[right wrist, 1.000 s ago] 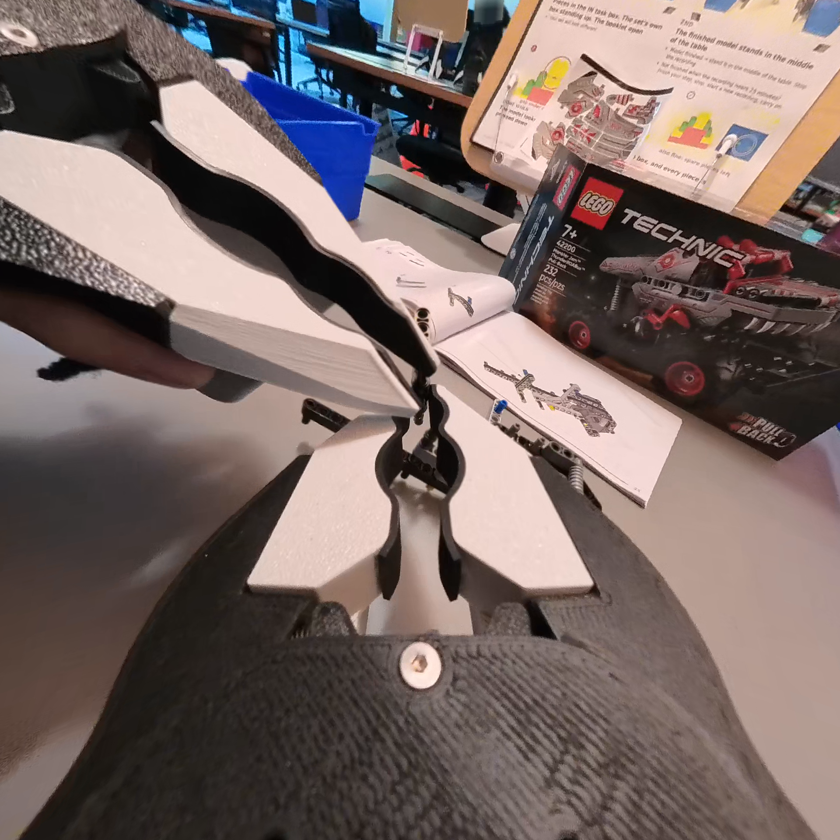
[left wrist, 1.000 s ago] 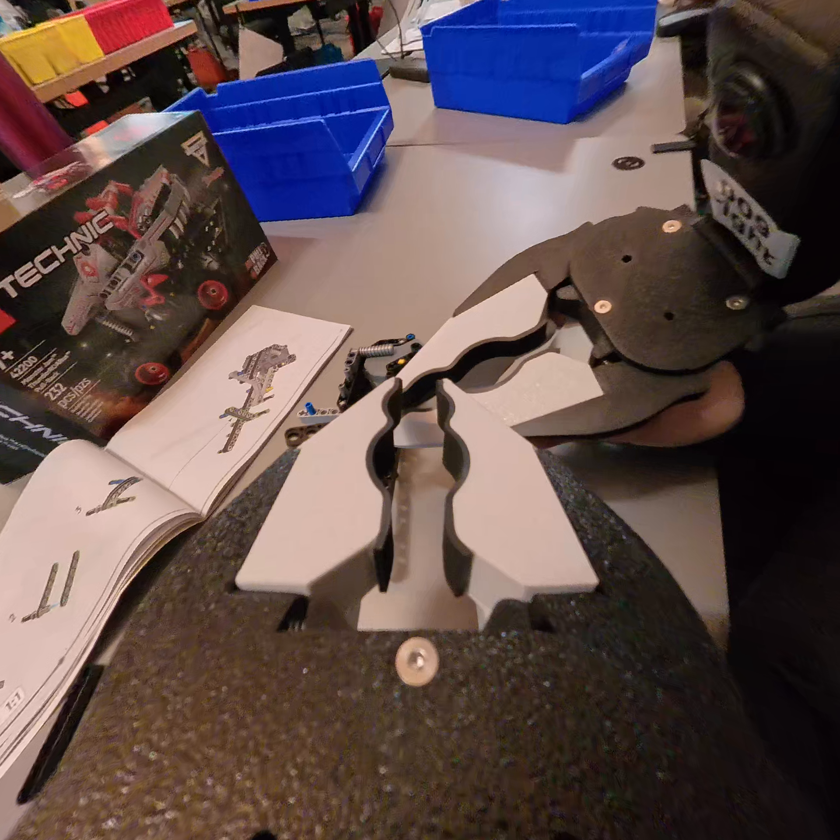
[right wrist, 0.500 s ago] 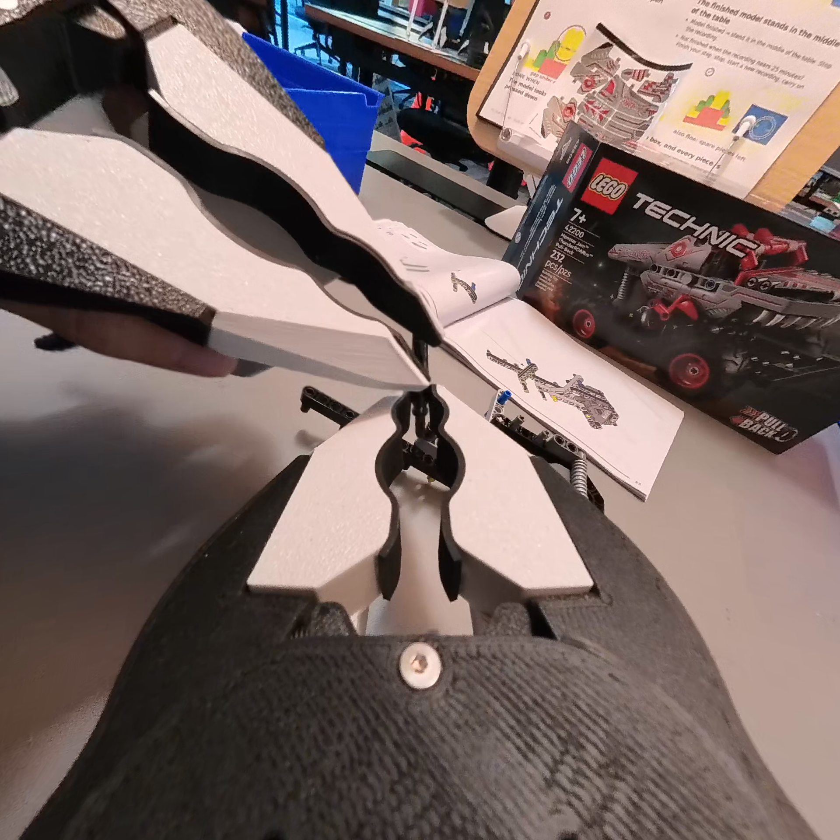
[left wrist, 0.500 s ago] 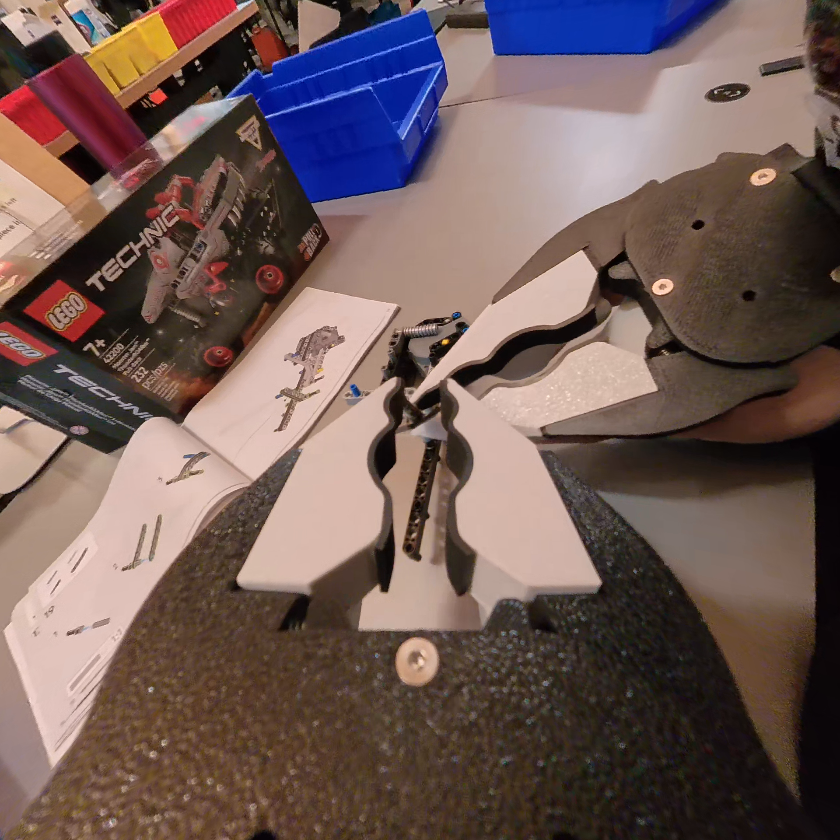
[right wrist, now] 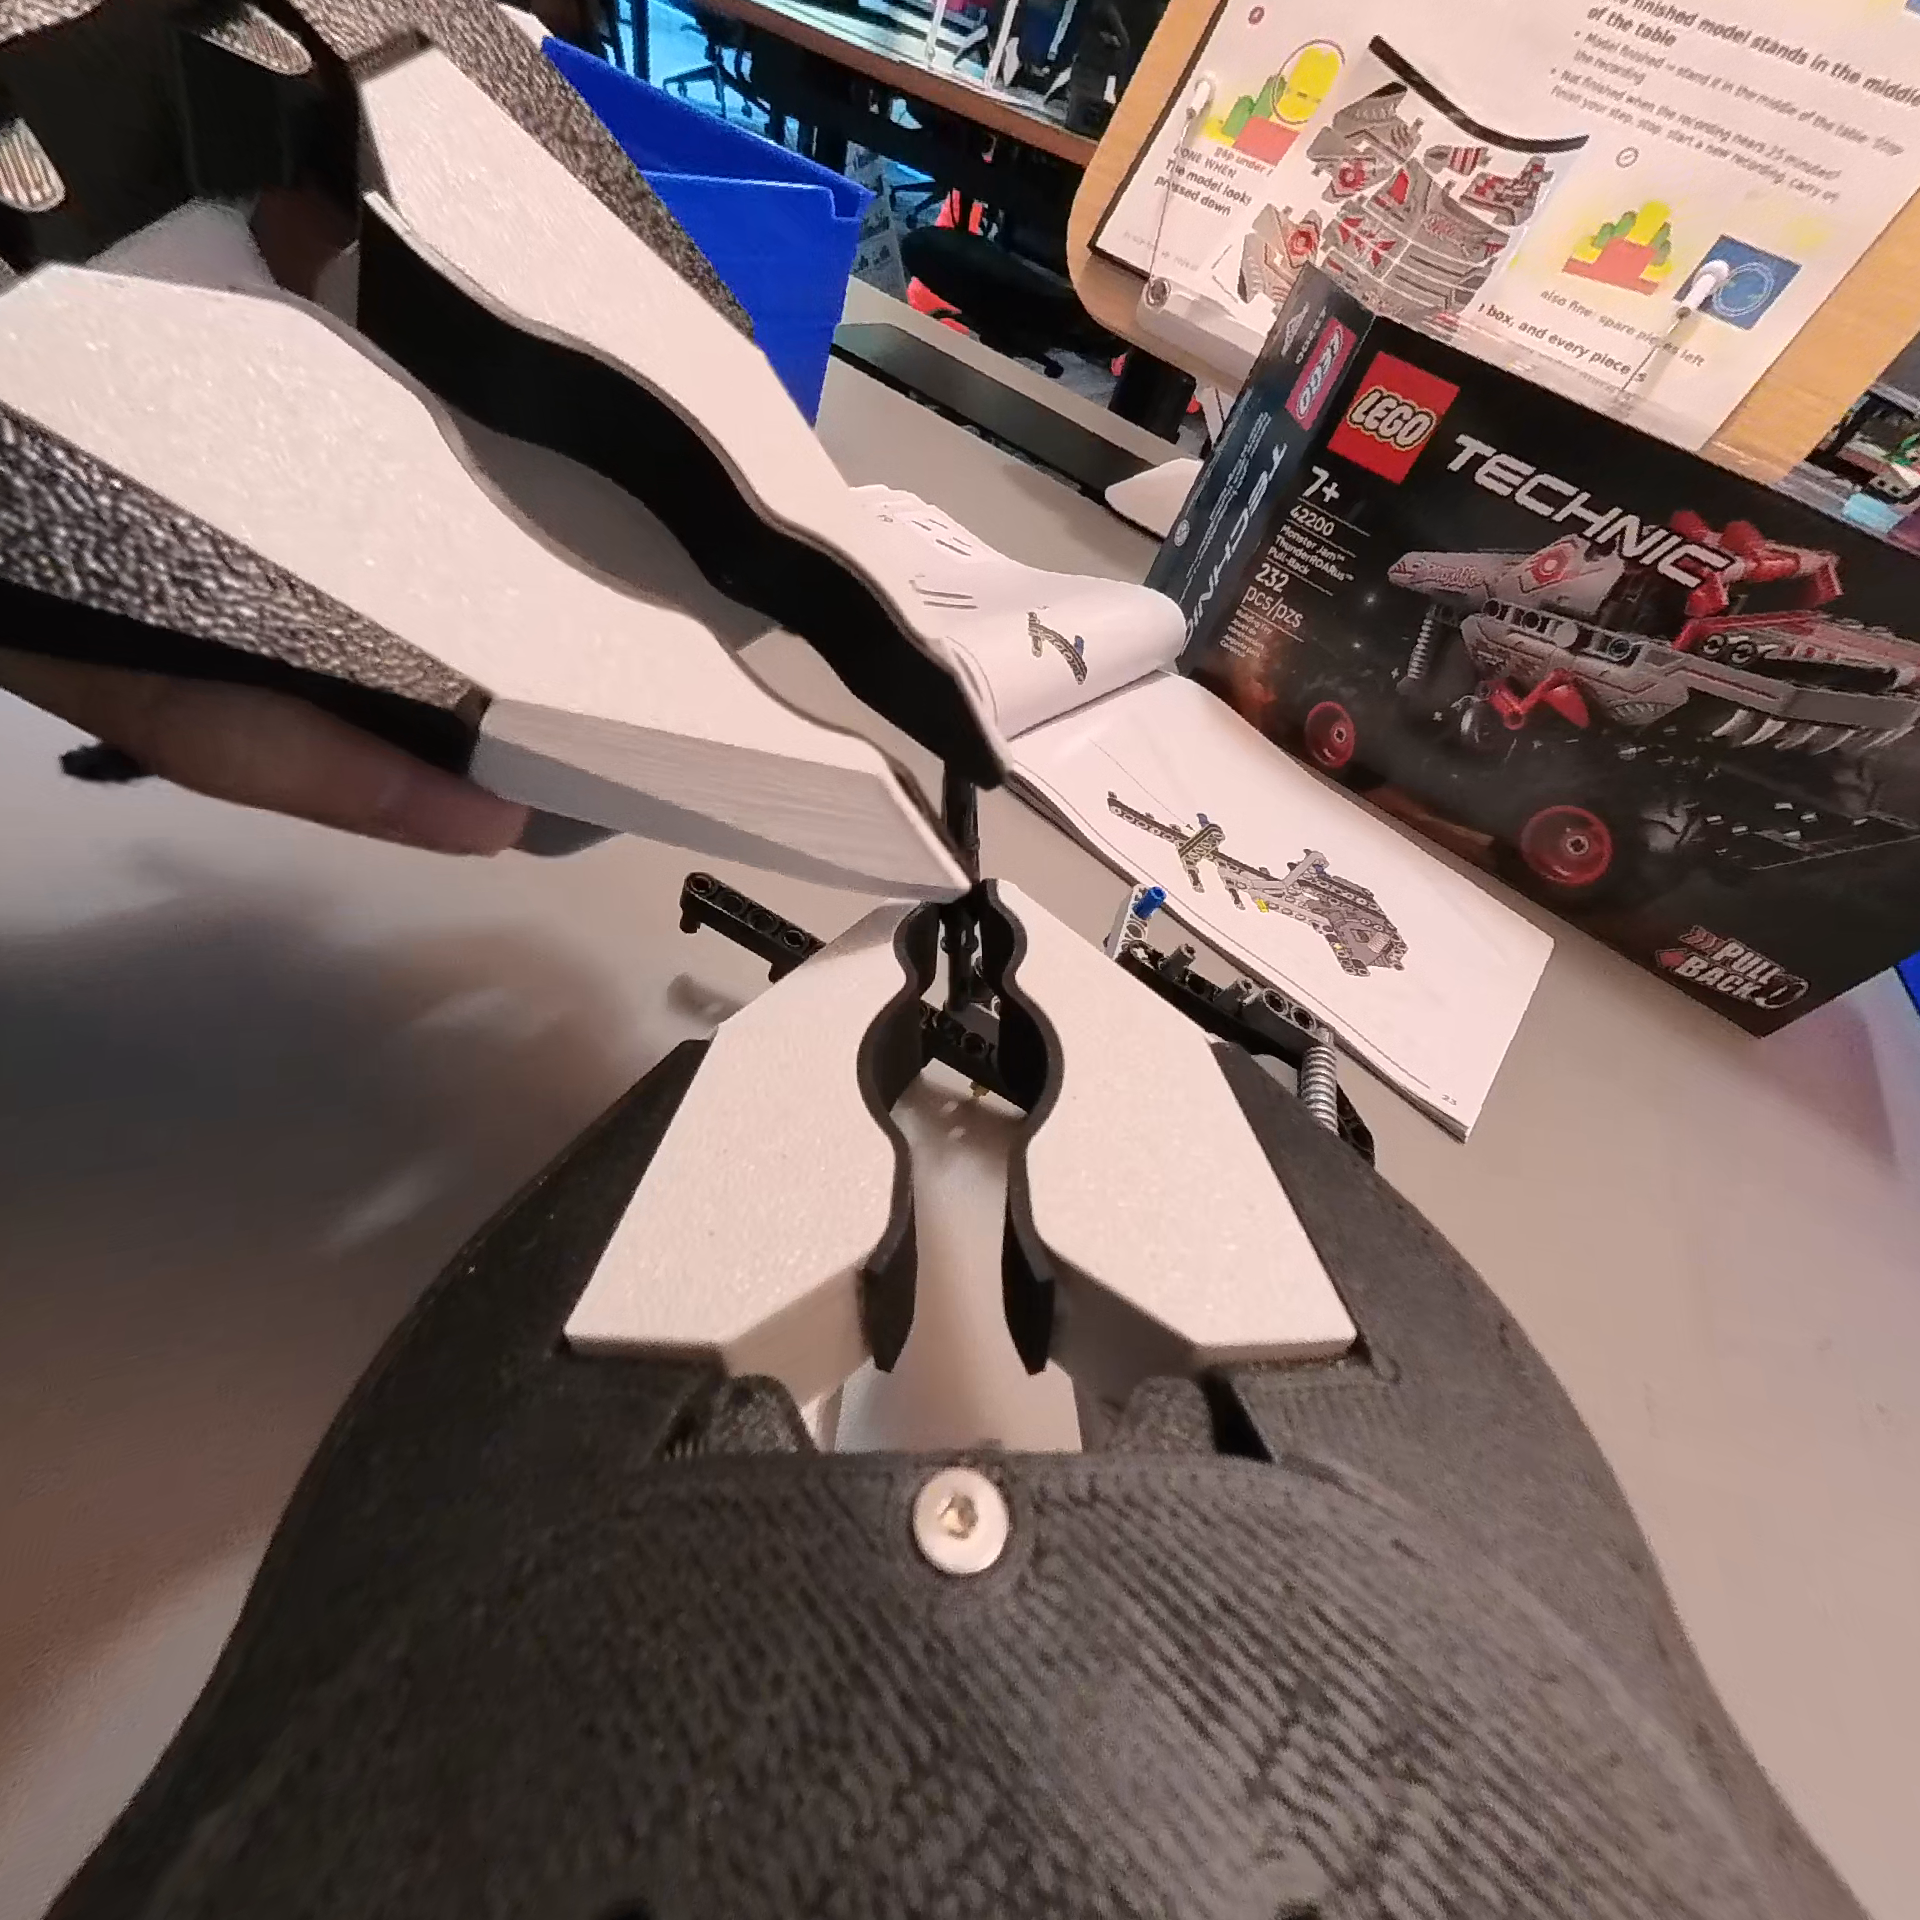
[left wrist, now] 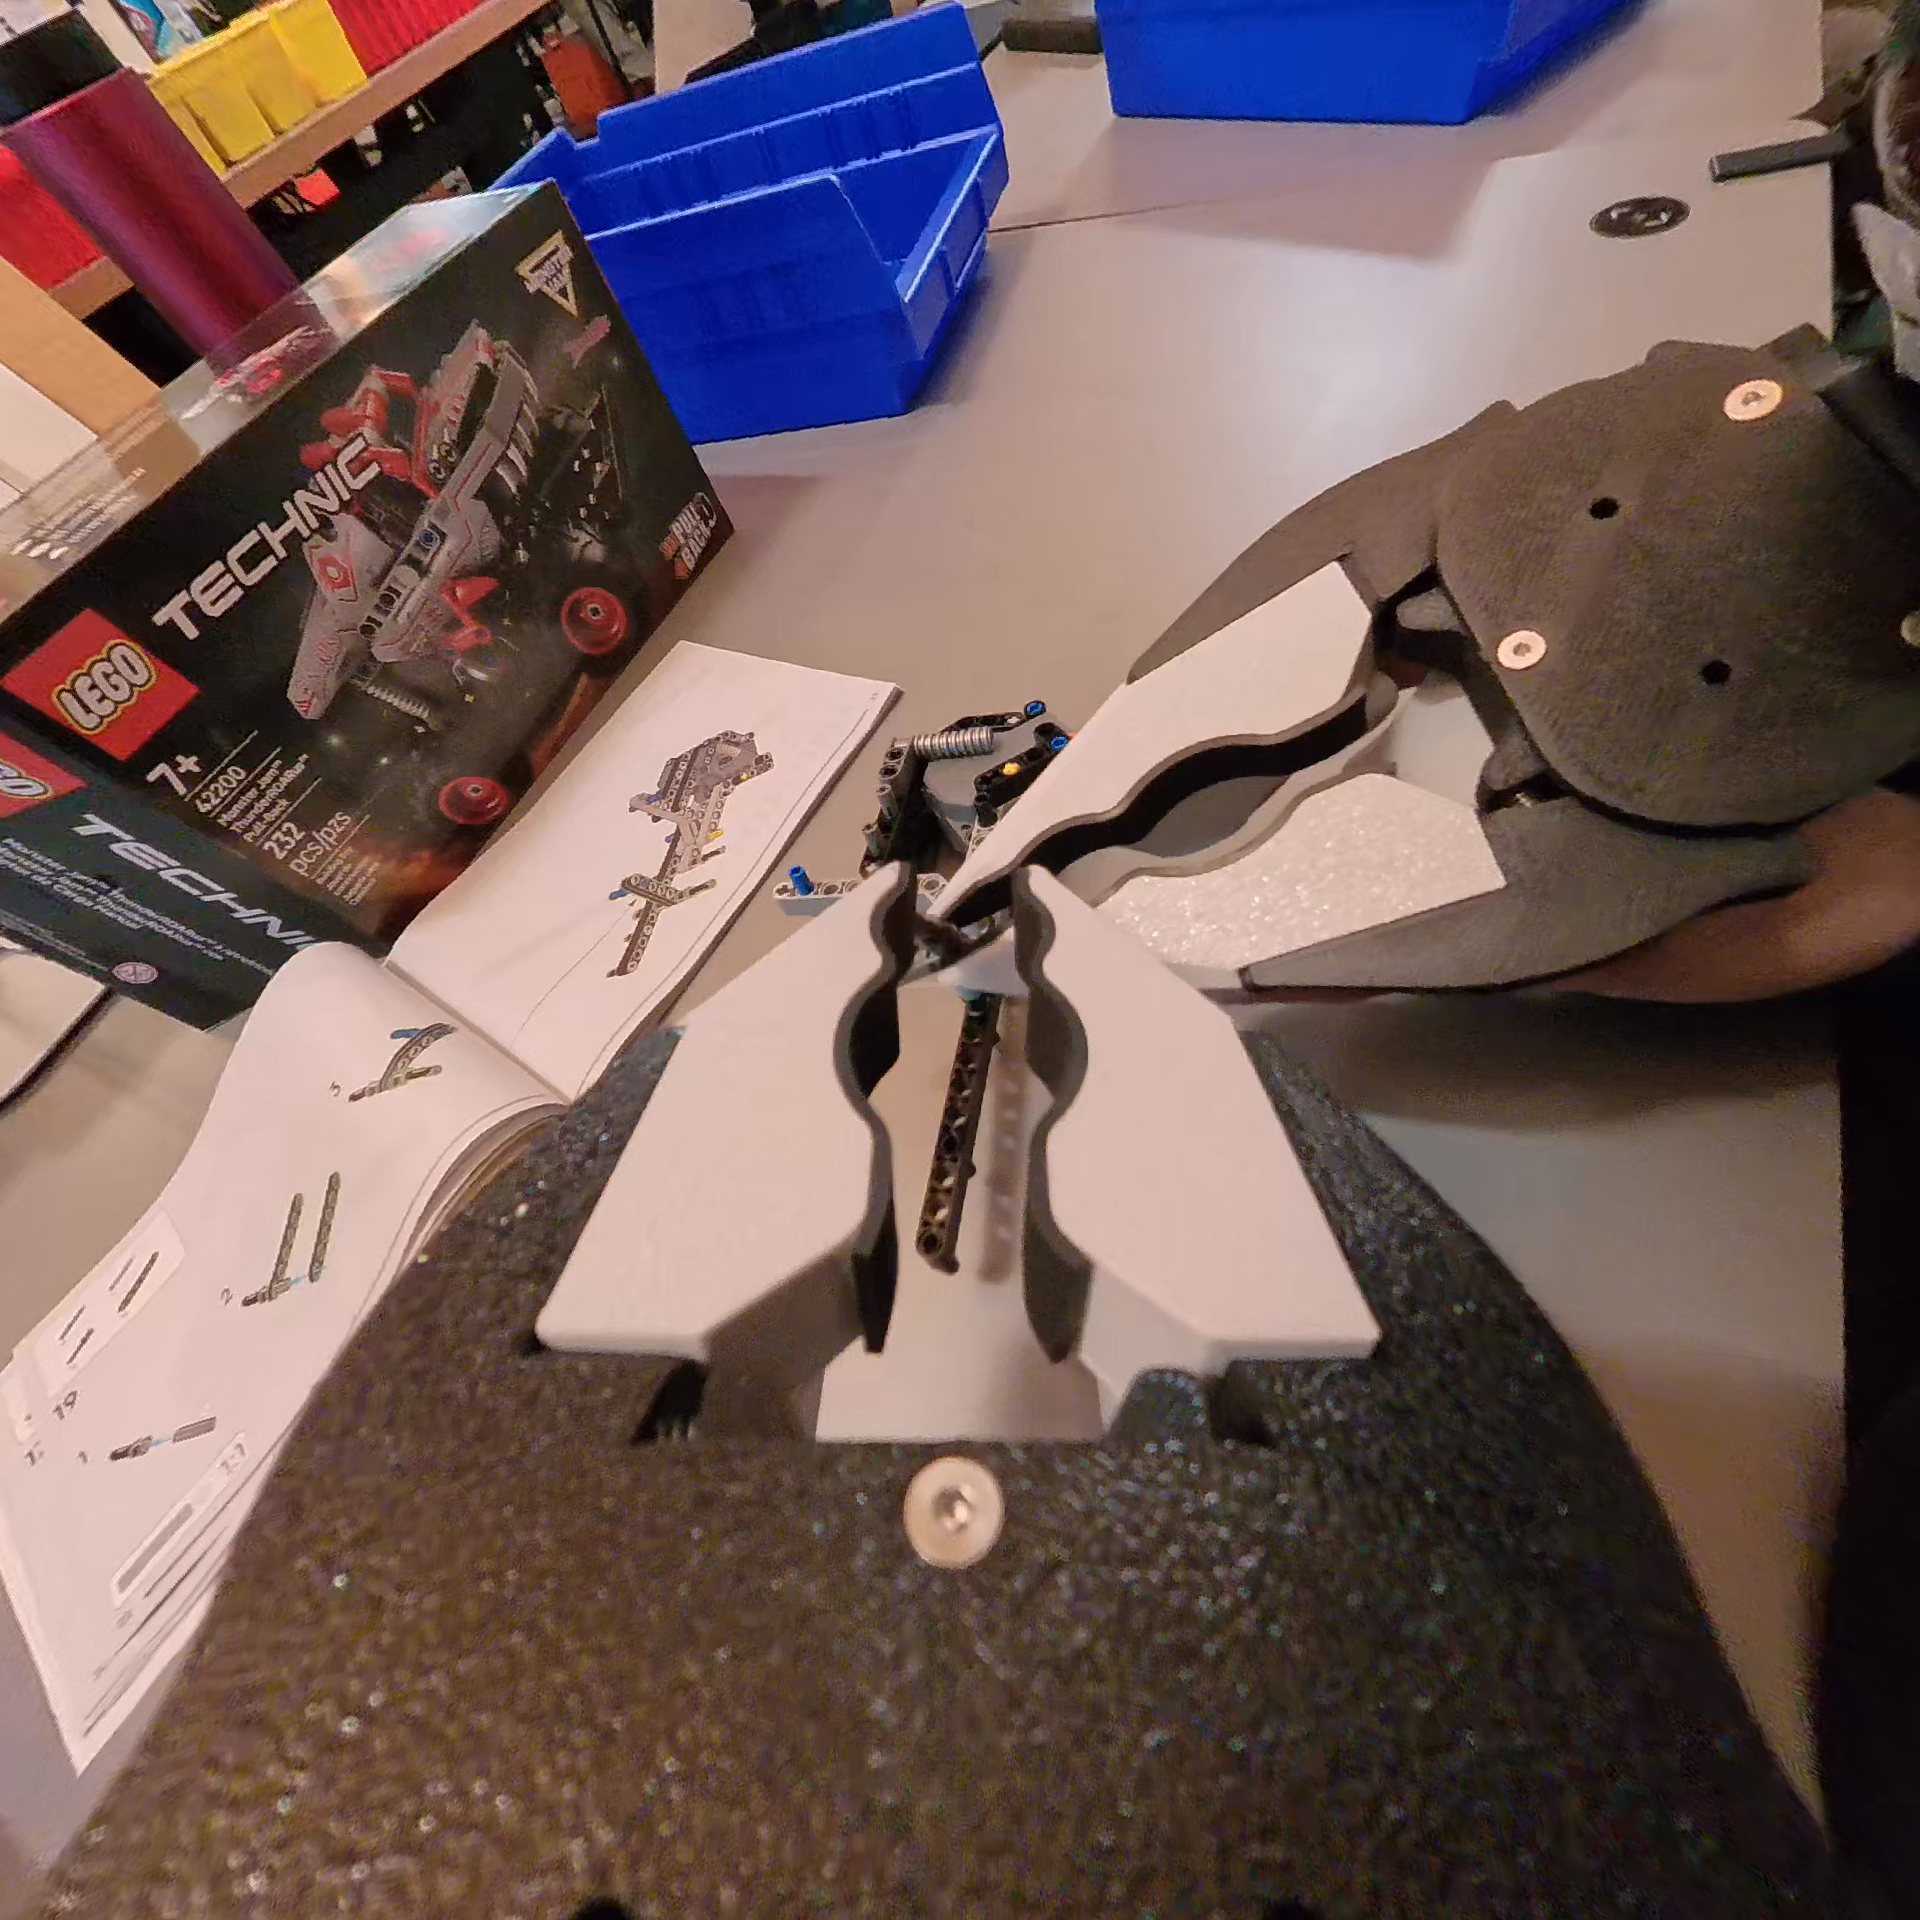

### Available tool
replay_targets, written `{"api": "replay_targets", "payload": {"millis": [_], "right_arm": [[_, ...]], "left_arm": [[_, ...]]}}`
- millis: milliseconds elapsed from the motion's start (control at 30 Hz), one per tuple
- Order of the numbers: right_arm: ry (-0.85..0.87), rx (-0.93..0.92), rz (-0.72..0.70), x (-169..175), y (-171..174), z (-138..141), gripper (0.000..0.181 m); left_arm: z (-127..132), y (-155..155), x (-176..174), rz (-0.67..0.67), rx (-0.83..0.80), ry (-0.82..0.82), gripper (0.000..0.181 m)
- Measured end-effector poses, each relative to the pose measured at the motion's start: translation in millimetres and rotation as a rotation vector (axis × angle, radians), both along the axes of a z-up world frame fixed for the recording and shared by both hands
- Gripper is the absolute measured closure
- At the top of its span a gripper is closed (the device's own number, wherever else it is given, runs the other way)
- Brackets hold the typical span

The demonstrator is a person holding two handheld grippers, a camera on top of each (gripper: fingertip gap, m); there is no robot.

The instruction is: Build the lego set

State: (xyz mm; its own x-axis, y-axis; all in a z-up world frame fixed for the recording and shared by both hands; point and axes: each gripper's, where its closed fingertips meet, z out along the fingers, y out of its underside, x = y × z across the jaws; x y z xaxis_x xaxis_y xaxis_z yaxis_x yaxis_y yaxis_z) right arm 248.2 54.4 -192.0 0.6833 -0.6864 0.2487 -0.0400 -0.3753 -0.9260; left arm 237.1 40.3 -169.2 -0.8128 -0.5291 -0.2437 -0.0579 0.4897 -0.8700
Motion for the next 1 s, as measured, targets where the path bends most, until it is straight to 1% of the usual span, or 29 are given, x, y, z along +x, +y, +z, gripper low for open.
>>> {"api": "replay_targets", "payload": {"millis": [100, 233, 400, 467, 700, 867, 1000], "right_arm": [[-0.003, 0.011, -0.007, 1, -2, 2, 0.176], [-0.011, 0.025, -0.009, 1, -4, 4, 0.177], [-0.046, 0.033, -0.008, 0, -2, 8, 0.176], [-0.05, 0.035, -0.008, -1, -2, 9, 0.176], [-0.098, 0.052, -0.021, -2, -1, 15, 0.176], [-0.101, 0.066, -0.009, -4, 0, 17, 0.176], [-0.088, 0.074, 0.03, -6, 2, 16, 0.176]], "left_arm": [[3, 1, -4, -0.024, 0.012, -0.005, 0.166], [4, 10, 6, 0.042, 0.025, -0.023, 0.166], [-2, 7, 8, 0.053, -0.031, 0.043, 0.167], [-5, 6, 8, 0.05, -0.045, 0.06, 0.172], [0, 3, 8, 0.016, -0.133, 0.088, 0.174], [1, 1, 6, -0.038, -0.158, 0.096, 0.176], [1, 3, 3, -0.088, -0.137, 0.085, 0.176]]}}
